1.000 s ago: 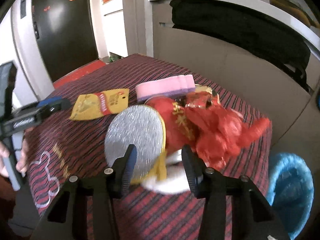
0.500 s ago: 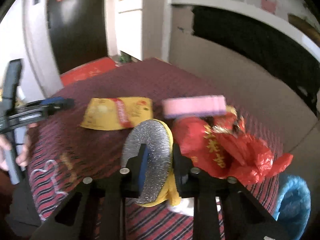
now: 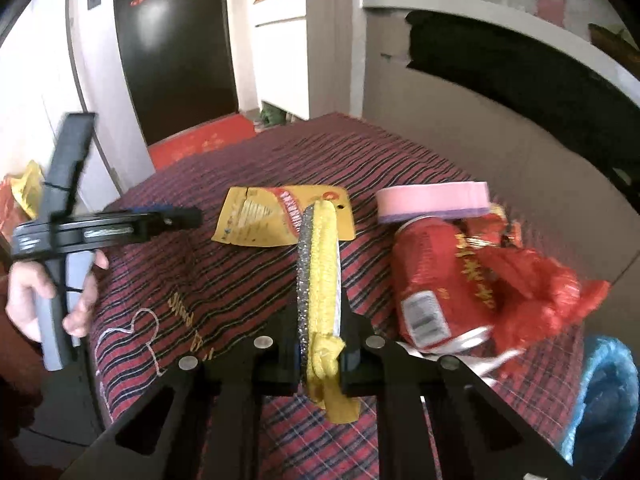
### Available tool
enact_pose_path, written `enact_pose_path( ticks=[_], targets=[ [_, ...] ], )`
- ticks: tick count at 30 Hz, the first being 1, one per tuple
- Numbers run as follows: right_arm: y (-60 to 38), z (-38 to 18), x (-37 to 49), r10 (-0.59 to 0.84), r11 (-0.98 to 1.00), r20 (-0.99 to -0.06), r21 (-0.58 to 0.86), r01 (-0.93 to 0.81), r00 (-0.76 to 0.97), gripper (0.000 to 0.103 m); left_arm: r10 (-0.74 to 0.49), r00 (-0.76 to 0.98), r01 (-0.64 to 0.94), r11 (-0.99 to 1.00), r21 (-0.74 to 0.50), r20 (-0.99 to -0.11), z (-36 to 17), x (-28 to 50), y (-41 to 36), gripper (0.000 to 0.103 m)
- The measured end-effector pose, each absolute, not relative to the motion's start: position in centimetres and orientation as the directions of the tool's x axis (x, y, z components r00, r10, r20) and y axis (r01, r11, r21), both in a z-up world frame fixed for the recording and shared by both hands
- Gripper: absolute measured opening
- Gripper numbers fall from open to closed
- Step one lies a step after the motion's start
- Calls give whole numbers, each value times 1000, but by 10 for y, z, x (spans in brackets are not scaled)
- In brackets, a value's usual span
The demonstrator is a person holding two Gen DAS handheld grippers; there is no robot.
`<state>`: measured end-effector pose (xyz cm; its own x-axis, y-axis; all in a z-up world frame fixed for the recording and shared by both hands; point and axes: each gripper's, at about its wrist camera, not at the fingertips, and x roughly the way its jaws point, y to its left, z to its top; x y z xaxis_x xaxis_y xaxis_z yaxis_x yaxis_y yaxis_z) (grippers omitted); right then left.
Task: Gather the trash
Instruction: 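Grasp the glittery sponge disc with the right tool while the left tool grasps the yellow packet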
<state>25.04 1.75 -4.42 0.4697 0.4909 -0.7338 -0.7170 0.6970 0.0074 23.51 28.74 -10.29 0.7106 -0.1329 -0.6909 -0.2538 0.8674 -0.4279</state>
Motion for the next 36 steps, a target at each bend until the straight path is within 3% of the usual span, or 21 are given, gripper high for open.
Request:
enact_pose_path(
  ticks=[11, 14, 16, 19, 27, 36],
  targets=[
    [-73, -33, 242, 459, 806, -692, 60, -589, 557, 12, -68, 672, -394, 810, -434, -738, -115, 288, 285, 58],
    [-85, -39, 238, 443, 818, -695, 55, -573, 566, 12, -36, 666, -425, 803, -419, -745, -115, 294, 280, 41],
    [-96, -45, 235, 453, 820, -701, 85, -566, 551, 12, -58, 676, -405, 803, -437, -734, -114, 297, 275, 18],
    [-106, -51, 233, 457, 827, -704, 110, -551, 545, 12, -57, 712, -352, 833, -427, -699, -102, 292, 262, 10],
    [-124, -56, 226, 474, 829, -693, 144, -540, 543, 12, -86, 772, -207, 903, -377, -630, -70, 268, 216, 6],
    [-134, -63, 215, 484, 827, -691, 158, -540, 538, 12, -113, 681, -319, 843, -432, -723, -103, 282, 216, 15]
  ],
)
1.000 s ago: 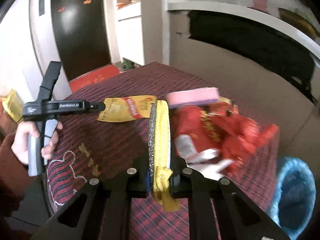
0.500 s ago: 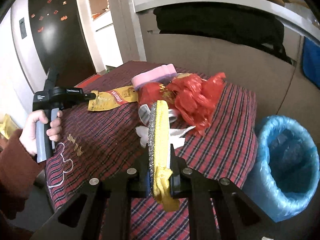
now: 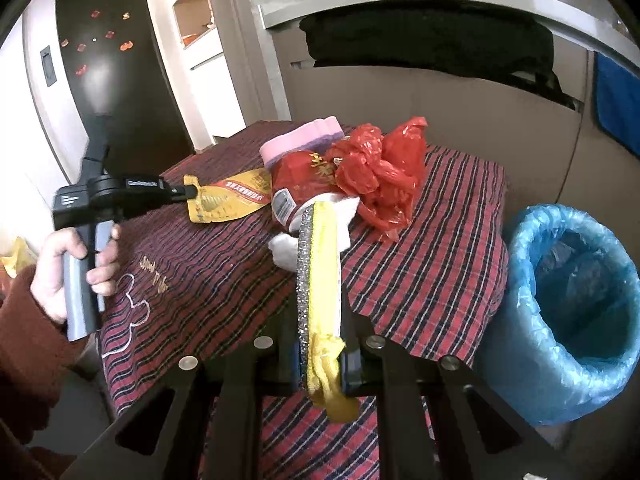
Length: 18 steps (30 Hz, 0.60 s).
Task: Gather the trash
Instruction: 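Grasp the glittery sponge disc with the right tool while the left tool grasps the yellow packet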
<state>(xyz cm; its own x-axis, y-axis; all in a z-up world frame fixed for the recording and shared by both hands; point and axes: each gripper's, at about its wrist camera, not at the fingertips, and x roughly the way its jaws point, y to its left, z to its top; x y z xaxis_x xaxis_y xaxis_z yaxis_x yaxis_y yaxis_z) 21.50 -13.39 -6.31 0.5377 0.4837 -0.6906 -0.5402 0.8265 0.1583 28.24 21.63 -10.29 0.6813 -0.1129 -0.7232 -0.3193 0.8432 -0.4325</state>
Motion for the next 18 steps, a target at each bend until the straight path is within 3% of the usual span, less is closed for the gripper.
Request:
enact_pose_path(
  ticks=[2, 4, 5, 18],
  targets=[
    [-135, -64, 214, 482, 826, -693, 156, -542, 537, 13, -128, 671, -318, 840, -440, -730, -108, 285, 213, 24],
    [-135, -66, 215, 480, 828, -696, 158, -539, 533, 13, -131, 668, -314, 843, -437, -733, -111, 287, 209, 42],
    [-136, -67, 216, 482, 828, -697, 164, -536, 531, 13, -130, 666, -312, 845, -433, -734, -112, 288, 206, 45],
    [-135, -77, 219, 481, 833, -706, 181, -523, 520, 14, -72, 665, -326, 868, -375, -743, -120, 301, 193, 44]
  ],
)
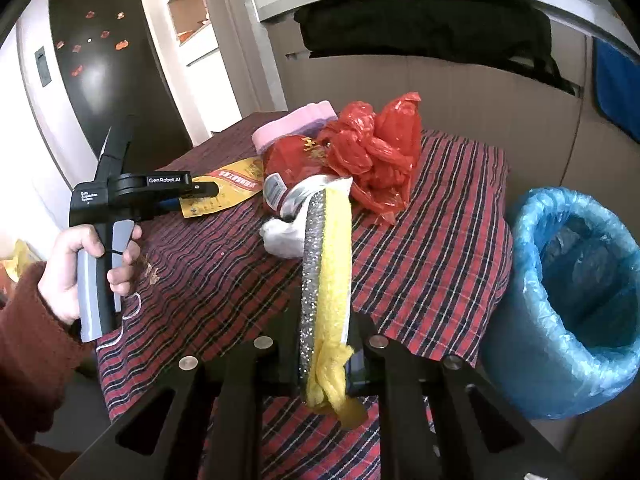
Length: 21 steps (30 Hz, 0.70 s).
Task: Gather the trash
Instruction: 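Grasp the glittery sponge disc with the right tool while the left tool grasps the yellow packet, then lift the yellow packet off the table with the left tool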
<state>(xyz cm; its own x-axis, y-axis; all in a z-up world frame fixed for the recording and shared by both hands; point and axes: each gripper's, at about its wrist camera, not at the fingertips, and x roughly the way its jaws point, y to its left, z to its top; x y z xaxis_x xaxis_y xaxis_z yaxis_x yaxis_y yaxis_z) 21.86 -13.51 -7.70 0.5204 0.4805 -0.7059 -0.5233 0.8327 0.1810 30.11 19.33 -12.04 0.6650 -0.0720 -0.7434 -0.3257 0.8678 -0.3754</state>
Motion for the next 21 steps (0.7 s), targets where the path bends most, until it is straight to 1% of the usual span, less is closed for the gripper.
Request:
enact_pose_path(
  ticks=[1, 2, 3, 4, 7, 13, 18, 21],
  targets=[
    [-135, -77, 219, 482, 833, -705, 184, -521, 520, 15, -95, 672, -316, 860, -400, -734, -121, 302, 194, 30],
    [-135, -77, 220, 481, 834, -706, 186, -520, 520, 15, -120, 675, -305, 852, -424, -728, -121, 303, 194, 21],
    [-133, -77, 220, 478, 835, -707, 183, -518, 521, 15, -144, 677, -297, 844, -446, -722, -121, 304, 194, 14],
    [-132, -76, 221, 473, 837, -708, 175, -518, 524, 15, -151, 684, -291, 841, -456, -714, -120, 303, 194, 12],
    [-127, -72, 224, 464, 840, -707, 160, -519, 533, 15, -116, 722, -261, 867, -424, -682, -107, 299, 189, 6],
    [-123, -60, 228, 486, 837, -684, 184, -516, 545, 14, -74, 790, -188, 916, -355, -609, -68, 266, 175, 3],
    [-120, -45, 217, 483, 836, -657, 148, -529, 579, 13, -11, 826, -144, 962, -231, -563, -37, 221, 153, 2],
    [-121, -37, 209, 492, 832, -640, 146, -535, 590, 13, -25, 835, -119, 967, -225, -549, -29, 198, 142, 2]
  ],
)
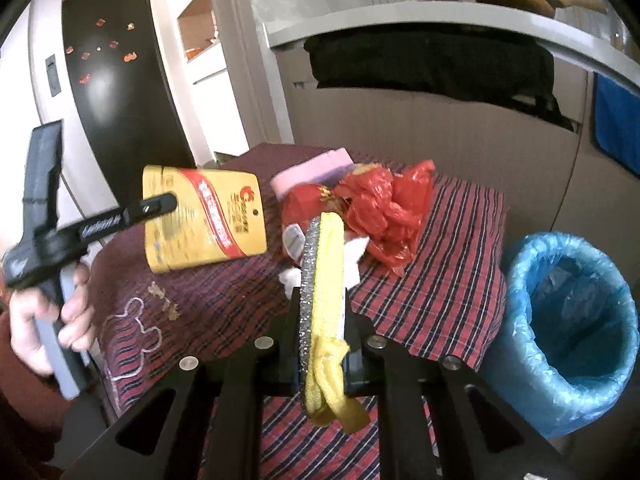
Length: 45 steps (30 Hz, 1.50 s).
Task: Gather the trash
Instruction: 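Lift the yellow packet off the table with the left tool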
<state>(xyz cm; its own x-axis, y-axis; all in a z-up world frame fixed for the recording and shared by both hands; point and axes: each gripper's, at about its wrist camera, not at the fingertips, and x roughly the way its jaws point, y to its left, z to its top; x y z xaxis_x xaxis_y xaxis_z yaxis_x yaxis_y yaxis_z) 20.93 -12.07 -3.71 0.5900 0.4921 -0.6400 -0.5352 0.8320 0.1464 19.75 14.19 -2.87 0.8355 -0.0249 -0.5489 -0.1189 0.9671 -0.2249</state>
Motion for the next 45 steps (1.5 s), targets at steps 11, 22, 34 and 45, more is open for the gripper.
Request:
enact_pose_path(
  ticks=[11, 22, 34, 45],
  targets=[
    [-132, -29, 187, 469, 847, -627, 120, -517, 622, 13, -79, 787, -79, 971, -227, -611, -52, 200, 122, 6],
    [-141, -57, 197, 443, 864, -681, 152, -480, 583, 13, -109, 777, -85, 958, -276, -620, -64, 240, 129, 28],
    [-139, -63, 201, 436, 869, -690, 155, -470, 578, 13, -130, 753, -82, 954, -289, -645, -73, 250, 129, 1],
    [-136, -50, 201, 419, 880, -669, 132, -457, 614, 13, -96, 806, -68, 965, -252, -584, -42, 218, 114, 1]
  ],
)
